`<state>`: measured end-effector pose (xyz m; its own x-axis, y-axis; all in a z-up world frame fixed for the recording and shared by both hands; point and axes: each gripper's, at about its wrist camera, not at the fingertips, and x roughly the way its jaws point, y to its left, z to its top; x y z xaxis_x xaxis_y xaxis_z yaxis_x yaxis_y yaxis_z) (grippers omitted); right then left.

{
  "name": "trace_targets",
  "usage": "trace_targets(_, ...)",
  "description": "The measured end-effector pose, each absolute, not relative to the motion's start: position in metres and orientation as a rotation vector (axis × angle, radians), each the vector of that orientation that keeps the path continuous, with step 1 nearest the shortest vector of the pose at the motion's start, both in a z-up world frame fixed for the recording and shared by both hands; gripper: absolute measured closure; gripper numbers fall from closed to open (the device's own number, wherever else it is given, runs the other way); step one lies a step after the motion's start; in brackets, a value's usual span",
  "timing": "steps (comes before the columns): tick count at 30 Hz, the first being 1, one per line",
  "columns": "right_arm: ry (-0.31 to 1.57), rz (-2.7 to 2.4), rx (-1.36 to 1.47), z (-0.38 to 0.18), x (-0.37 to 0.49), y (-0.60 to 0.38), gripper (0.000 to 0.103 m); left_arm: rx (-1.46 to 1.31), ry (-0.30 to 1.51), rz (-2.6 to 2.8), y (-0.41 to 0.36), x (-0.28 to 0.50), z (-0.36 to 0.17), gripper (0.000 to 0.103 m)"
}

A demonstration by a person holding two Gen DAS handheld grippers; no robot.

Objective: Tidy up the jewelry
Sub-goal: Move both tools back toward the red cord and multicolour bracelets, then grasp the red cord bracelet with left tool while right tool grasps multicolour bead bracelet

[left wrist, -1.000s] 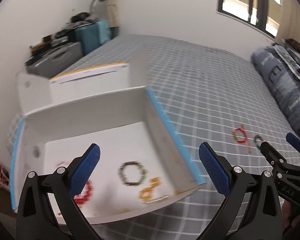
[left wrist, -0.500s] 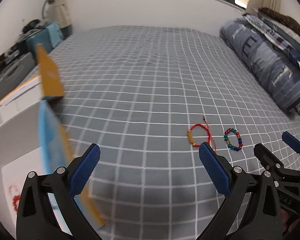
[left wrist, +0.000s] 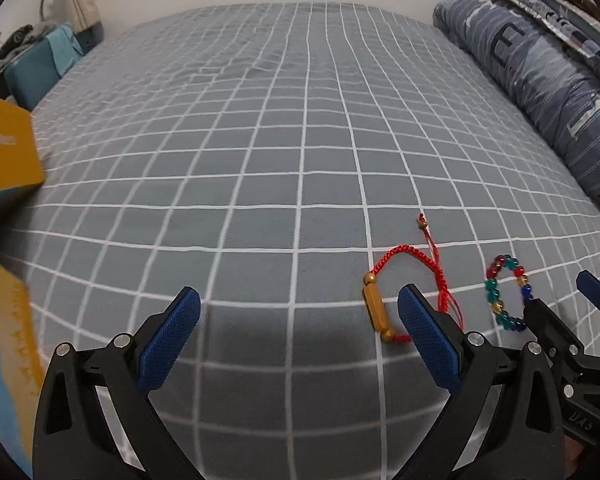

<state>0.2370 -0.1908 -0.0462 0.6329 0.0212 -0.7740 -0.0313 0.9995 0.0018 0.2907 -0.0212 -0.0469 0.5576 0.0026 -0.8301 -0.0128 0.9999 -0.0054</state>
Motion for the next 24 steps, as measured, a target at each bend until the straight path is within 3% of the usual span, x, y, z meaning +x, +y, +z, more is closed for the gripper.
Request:
trace_targets(8, 0.911, 0.030, -0.001, -0.071, 0.247, -0.190, 0.016, 0.027, 0.990, -0.007, -0.032, 0.300, -0.071, 0.006)
trace_targets(12, 0.907, 0.035, -0.026, -0.074, 0.246, -0.185, 0.029, 0.033, 0.985, -0.007, -0.036, 0.299, -0.077, 0.009)
trace_targets(20, 0.893, 0.056, -0.038, -0.076, 0.242, -0.181, 0.056, 0.071, 0.968, -0.004, -0.045, 0.289, -0.075, 0.045)
trace_targets(23, 0.890, 0.062, -0.033, -0.076, 0.242, -0.181, 0.067, 0.066, 0.966, 0.000, -0.043, 0.286, -0.073, 0.068)
trace_targets(24, 0.890, 0.064, -0.030, -0.076, 0.242, -0.182, 0.071, 0.062, 0.963, -0.002, -0.042, 0.286, -0.072, 0.081)
